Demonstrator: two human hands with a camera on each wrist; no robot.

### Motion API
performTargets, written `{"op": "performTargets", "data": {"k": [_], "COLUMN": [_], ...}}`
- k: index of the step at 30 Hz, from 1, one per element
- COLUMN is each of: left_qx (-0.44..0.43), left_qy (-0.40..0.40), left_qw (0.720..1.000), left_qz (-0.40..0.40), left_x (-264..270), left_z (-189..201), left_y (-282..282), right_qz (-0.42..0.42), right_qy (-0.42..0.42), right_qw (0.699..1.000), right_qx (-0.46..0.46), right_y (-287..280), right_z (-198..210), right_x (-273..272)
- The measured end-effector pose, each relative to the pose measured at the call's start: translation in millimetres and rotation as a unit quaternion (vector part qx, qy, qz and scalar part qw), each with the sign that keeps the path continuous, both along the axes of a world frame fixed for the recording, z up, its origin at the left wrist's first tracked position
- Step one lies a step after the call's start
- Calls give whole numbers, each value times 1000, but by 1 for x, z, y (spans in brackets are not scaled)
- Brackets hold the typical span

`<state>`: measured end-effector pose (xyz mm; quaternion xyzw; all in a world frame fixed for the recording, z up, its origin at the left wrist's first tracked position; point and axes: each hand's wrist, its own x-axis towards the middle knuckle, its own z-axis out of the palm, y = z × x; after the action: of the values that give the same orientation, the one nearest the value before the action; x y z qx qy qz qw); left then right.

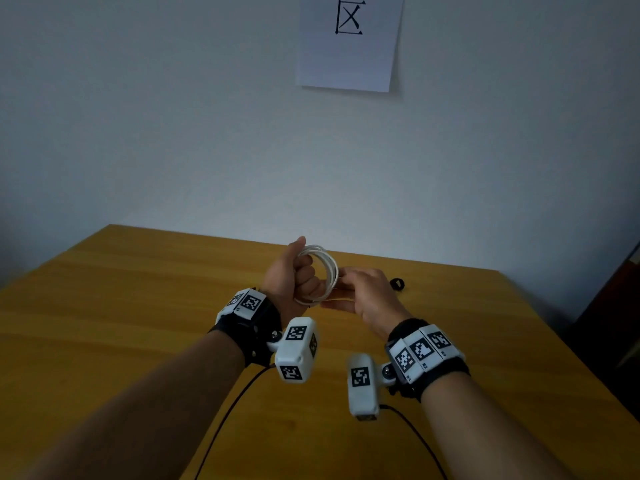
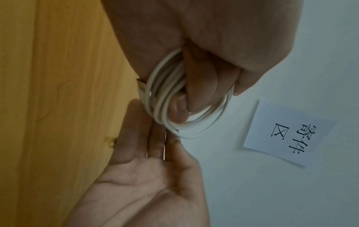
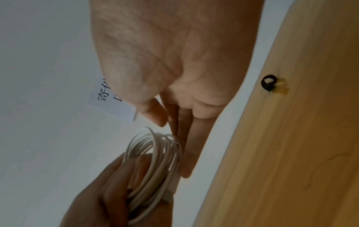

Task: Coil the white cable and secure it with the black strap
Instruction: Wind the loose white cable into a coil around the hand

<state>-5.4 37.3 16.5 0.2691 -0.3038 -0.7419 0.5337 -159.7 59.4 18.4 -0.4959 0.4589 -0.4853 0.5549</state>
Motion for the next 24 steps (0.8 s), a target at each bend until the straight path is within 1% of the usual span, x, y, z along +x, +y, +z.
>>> {"op": "performTargets", "data": {"k": [2,3,6,7,11,14,17,19,21,24], "left_qx": [5,6,3,2,2,16,-10,-21,-14,3], "left_qy": [3,4,-5,-10,-37,-111,-214,-258,-255,-199], "left_qw": [1000,1000,1000,1000,999,992,973,960,961,977], "left_qz": [11,12,7,6,12,53,85,104,105,78], "left_x": [-1,-1,-5,-6,-12,-17,-24,-27,-29,-32], "left_z": [-5,-8,-13,-14,-22,-29,-29,-29,-32,-40], "left_y": [-2,-3,-7,-9,-18,-31,-40,-46,-55,-67], "right_qz": [6,10,7,1,-38,-65,-90,-100,-100,-97], "right_qy": [-44,-43,12,18,-21,-46,-67,-72,-72,-34], "right_qw": [999,999,1000,1000,997,992,987,985,986,989], "right_qx": [27,28,11,14,59,96,115,118,116,103], "right_y": [0,-1,-5,-7,-17,-25,-34,-42,-52,-69], "right_z": [0,-2,-13,-18,-29,-34,-37,-39,-40,-44], "right_x": [0,-1,-4,-5,-6,-6,-8,-11,-15,-24]}}
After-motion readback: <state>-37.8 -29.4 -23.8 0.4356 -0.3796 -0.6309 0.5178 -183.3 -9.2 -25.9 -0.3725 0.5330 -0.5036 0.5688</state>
